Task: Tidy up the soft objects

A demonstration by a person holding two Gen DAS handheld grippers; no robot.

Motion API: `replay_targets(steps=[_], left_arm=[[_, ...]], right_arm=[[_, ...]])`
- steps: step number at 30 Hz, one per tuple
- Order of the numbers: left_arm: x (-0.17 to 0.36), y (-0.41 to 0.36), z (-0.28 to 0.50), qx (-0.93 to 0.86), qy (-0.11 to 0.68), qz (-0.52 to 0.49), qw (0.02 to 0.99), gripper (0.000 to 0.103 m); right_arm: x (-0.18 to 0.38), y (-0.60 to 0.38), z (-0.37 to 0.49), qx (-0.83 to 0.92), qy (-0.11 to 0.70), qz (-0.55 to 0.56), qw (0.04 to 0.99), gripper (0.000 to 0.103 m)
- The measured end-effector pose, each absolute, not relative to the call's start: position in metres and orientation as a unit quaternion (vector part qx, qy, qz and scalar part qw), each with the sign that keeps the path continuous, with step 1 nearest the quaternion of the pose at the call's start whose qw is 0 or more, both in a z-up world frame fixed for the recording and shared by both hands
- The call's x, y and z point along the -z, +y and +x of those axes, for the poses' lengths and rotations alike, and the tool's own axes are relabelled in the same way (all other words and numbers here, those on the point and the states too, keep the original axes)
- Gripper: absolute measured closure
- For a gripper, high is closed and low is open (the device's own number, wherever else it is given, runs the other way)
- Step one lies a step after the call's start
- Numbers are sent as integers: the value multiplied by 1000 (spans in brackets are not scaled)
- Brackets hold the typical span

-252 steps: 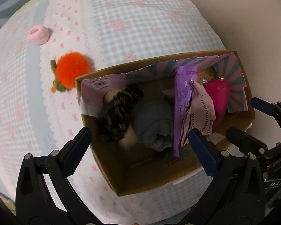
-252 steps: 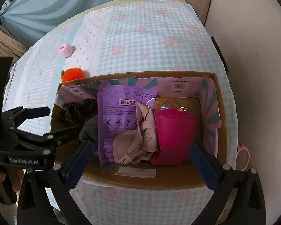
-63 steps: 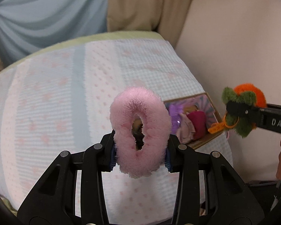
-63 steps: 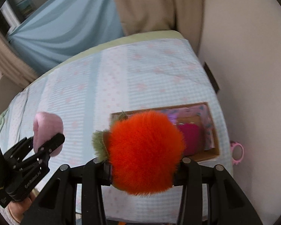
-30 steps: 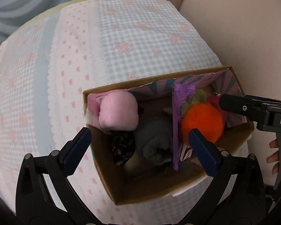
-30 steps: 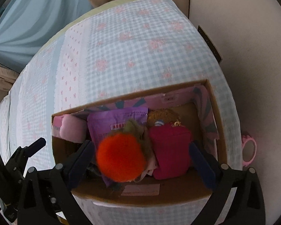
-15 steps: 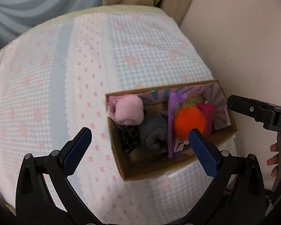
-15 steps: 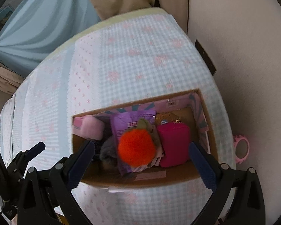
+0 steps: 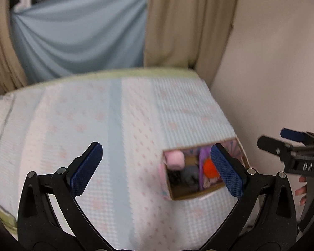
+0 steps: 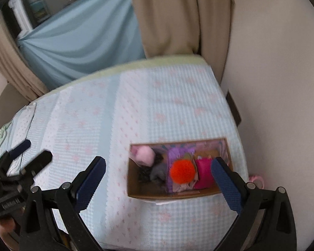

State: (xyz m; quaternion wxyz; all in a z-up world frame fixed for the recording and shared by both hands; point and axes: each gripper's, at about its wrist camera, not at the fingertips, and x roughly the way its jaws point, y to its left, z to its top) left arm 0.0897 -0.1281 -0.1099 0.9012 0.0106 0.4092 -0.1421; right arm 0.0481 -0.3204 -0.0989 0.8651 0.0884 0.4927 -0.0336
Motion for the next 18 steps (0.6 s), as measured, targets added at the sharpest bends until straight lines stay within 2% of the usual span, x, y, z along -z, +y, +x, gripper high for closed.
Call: replay_targets(steps=[8,18], left_arm=[[33,-62,59,101,321,2,942,0],[7,-12,28,60,284,0,957,0]], right_arm=[[24,-254,26,10,406,40,913,3],[-2,-223,10,14,361,31,932,3]])
